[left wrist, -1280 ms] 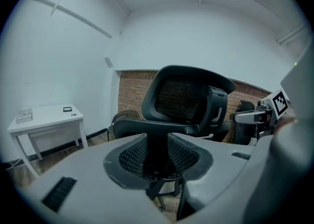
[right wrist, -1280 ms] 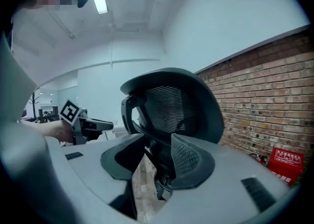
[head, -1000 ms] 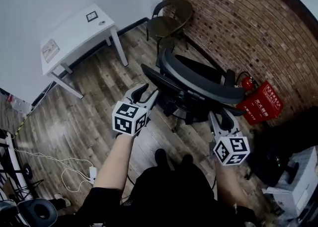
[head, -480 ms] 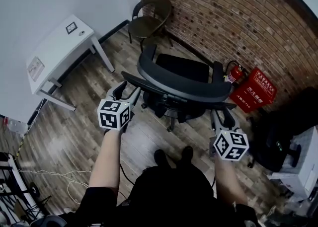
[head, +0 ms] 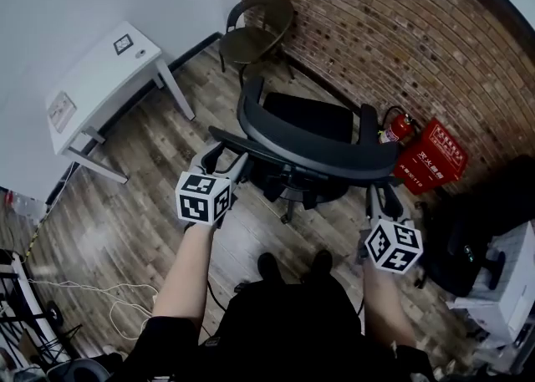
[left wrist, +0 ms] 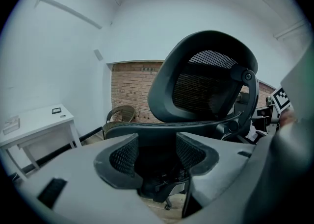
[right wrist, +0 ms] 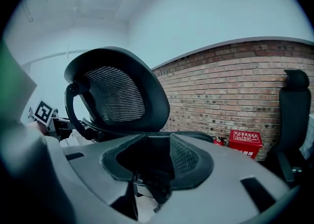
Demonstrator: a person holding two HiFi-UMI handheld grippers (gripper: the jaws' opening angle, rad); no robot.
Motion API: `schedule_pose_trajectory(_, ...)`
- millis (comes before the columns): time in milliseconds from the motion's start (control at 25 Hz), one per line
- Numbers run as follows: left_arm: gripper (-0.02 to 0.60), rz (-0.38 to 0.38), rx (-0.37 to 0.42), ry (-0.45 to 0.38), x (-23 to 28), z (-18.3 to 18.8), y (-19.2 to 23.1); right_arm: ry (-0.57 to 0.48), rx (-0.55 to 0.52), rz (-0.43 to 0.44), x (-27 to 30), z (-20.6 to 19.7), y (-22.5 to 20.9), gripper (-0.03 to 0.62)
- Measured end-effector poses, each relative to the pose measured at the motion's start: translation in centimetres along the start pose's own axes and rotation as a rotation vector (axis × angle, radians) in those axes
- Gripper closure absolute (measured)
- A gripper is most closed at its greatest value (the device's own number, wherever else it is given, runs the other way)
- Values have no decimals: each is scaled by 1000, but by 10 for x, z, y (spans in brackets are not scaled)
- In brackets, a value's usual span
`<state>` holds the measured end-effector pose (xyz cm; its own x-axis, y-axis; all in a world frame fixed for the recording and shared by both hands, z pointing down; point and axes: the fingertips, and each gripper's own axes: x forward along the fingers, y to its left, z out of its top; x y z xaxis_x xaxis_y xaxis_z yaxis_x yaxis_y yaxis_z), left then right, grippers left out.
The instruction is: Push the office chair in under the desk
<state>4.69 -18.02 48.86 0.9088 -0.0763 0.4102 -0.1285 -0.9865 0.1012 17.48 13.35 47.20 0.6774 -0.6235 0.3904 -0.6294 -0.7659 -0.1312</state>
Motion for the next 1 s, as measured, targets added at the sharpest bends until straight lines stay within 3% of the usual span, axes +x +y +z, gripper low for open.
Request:
schedule_pose_trajectory(240, 359, 41, -21, -3, -1, -4, -20, -12, -18, 32, 7, 9, -23, 445)
schedule_pose_trajectory(560, 359, 182, -93, -10, 1, -11, -64, -2, -60, 182, 14, 15, -71, 496)
schedule_pose_trajectory(1000, 359, 340, -181, -42, 2, -15, -116, 30, -136, 369, 33, 31, -116, 478)
